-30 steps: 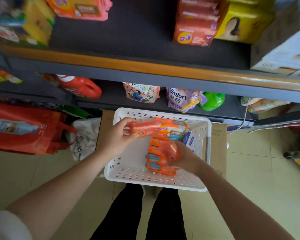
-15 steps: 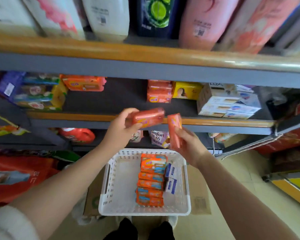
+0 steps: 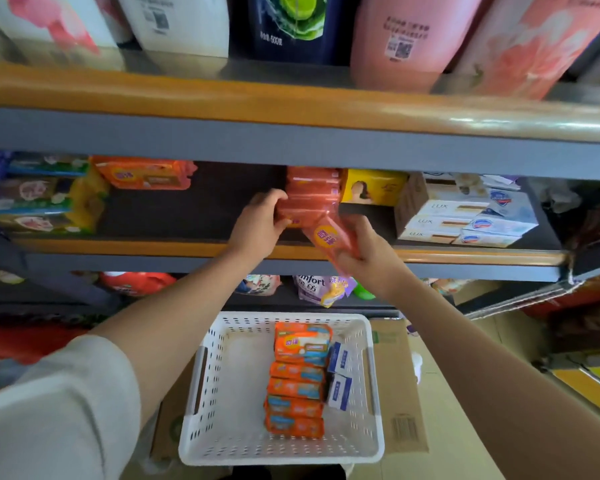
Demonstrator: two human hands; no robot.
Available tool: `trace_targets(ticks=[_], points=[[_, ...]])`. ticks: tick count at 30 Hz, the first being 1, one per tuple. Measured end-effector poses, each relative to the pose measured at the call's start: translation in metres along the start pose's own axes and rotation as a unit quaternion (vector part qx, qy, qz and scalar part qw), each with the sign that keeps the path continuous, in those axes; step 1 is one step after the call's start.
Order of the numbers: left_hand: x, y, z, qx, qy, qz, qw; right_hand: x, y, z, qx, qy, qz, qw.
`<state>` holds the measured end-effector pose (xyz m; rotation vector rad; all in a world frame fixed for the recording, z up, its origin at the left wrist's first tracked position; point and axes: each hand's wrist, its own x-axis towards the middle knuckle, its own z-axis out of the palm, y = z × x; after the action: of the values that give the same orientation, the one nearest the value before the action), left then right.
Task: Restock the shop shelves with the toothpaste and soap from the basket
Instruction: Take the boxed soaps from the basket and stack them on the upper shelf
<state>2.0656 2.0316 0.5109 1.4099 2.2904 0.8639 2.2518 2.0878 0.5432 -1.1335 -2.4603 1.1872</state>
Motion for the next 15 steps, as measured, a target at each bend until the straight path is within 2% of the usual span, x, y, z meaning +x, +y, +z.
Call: trace_targets(ticks=[4, 7, 9, 15], points=[[0.007, -0.002, -0.001, -0.049, -0.019, -0.029, 0.998, 0.015, -0.002, 0.003, -0.092, 0.077, -0.067, 0.99], [0.008, -0.002, -0.008, -0.076, -0.06, -0.034, 0.995, 0.024, -0.004, 0.01, -0.214, 0.094, -0.117, 0.965], [0.007, -0.002, -0.011, -0.057, -0.087, -0.015, 0.994, 0.03, -0.004, 0.015, -0.25, 0.088, -0.112, 0.958], [0.001, 0.001, -0.015, -0.014, -0.103, 0.027, 0.994, 0.034, 0.0, 0.025, -0.219, 0.134, -0.036, 0.966]])
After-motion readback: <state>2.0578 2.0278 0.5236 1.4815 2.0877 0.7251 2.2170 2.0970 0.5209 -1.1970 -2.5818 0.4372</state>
